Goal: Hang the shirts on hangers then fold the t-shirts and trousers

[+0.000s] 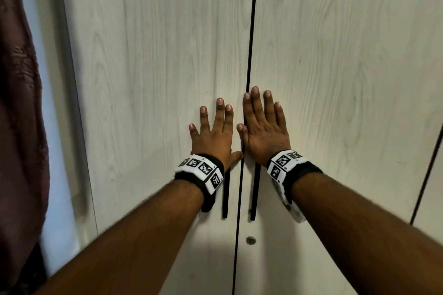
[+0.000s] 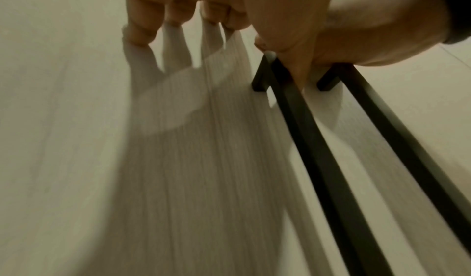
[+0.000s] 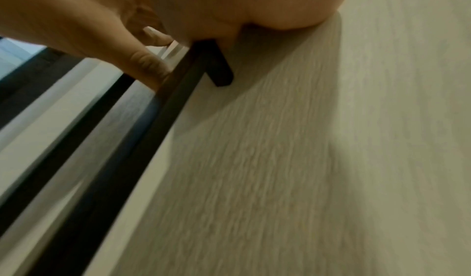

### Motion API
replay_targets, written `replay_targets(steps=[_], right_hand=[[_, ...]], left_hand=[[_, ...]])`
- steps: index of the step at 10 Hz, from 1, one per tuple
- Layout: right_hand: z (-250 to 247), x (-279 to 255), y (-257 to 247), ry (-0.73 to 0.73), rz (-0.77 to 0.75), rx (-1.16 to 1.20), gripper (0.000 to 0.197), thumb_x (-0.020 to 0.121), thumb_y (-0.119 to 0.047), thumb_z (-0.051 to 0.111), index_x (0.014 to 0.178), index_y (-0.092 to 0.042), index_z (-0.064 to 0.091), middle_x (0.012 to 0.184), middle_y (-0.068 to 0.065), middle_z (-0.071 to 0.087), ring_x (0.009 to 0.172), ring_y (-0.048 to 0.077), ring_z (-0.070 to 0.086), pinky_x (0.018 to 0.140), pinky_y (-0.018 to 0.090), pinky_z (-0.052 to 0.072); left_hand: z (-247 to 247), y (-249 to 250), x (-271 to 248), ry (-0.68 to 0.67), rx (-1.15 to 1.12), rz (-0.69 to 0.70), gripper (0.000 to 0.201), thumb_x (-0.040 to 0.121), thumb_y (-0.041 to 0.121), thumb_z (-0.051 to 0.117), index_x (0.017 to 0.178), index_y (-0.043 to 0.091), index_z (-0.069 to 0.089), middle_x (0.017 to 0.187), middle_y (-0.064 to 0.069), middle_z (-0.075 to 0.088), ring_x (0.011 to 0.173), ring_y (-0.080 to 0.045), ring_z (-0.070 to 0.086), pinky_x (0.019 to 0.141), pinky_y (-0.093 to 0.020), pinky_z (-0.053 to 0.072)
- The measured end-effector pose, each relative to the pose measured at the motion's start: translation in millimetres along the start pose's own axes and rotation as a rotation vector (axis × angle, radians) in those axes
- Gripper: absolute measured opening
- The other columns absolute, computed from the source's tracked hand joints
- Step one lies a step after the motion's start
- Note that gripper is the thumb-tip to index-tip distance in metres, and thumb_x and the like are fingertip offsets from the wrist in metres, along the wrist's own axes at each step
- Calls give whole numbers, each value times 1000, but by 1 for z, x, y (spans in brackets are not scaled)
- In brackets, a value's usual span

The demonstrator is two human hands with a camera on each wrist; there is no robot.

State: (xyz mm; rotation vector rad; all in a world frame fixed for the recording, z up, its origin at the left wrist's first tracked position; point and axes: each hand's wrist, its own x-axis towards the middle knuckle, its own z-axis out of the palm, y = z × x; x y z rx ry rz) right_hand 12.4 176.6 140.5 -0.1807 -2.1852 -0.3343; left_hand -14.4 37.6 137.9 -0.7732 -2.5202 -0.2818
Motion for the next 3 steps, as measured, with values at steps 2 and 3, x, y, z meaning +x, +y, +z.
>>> replay_targets(steps=[2,3], right_hand=[[-68,4,4,-391,-31,120,80,98,-40,39,150,-21,-19,156,-1,-29,143,19,-25,120,43,-5],[-94,-4,6,-419,21,184,79,96,-40,47,153,-18,-2,161,-1,-10,149,21,-5,119,47,11]], left_hand=[[-66,-17,-11,-205,-52,48,107,76,59,64,150,33,-10,157,12,-17,146,-26,-2,108,-64,22],[-76,-21,-29,-185,15,46,97,78,57,63,151,30,5,158,4,15,141,-26,24,105,-59,31]])
